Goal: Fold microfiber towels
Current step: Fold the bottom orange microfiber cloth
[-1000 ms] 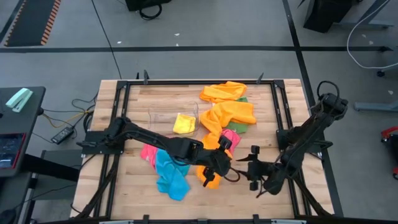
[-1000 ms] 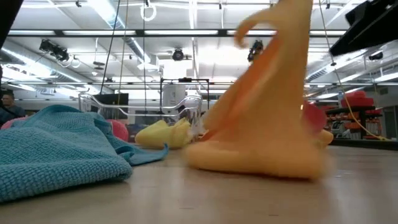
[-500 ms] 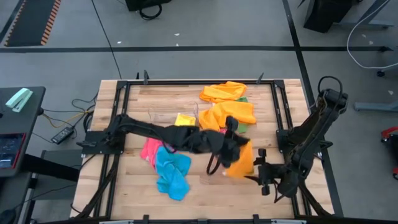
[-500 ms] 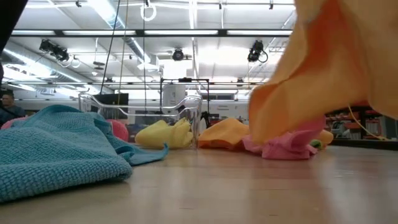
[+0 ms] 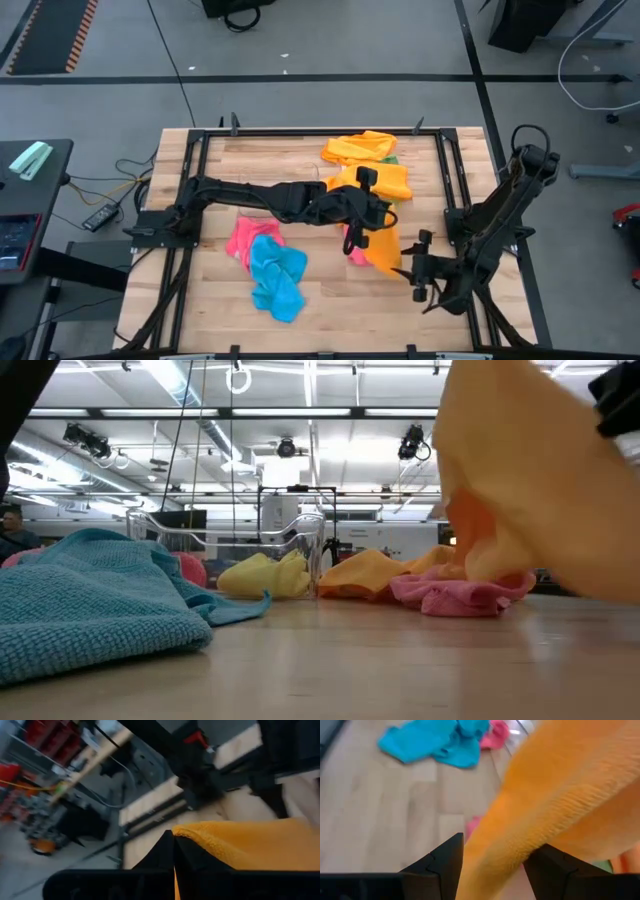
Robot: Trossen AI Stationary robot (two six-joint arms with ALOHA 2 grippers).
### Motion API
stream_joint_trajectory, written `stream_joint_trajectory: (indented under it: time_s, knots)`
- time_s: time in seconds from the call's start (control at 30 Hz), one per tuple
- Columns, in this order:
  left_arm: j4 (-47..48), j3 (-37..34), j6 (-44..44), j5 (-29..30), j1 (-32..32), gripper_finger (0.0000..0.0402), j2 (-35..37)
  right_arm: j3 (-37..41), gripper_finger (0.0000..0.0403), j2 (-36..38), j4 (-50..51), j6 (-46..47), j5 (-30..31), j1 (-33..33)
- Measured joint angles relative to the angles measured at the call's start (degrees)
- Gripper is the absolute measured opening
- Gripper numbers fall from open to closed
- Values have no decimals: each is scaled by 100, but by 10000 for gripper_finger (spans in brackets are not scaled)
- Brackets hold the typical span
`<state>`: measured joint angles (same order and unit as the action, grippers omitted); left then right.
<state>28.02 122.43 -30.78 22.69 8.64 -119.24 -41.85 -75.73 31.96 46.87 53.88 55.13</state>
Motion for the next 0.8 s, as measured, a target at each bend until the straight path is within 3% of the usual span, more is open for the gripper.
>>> stream_joint_trajectory:
  time_s: [0.3, 0.5, 0.63, 0.8]
  knots:
    - [1263, 0, 897, -604, 93, 9, 0, 0, 202, -456, 7, 226, -138, -578]
    - [1195, 0, 915, -608, 226, 11, 0, 0, 189, -635, -60, 184, -339, -961]
    - [1105, 0, 869, -613, 223, 15, 0, 0, 141, -757, -270, -114, -588, -1059]
    - [1154, 0, 833, -602, 254, 6, 0, 0, 30, -718, -569, -514, -642, -1046]
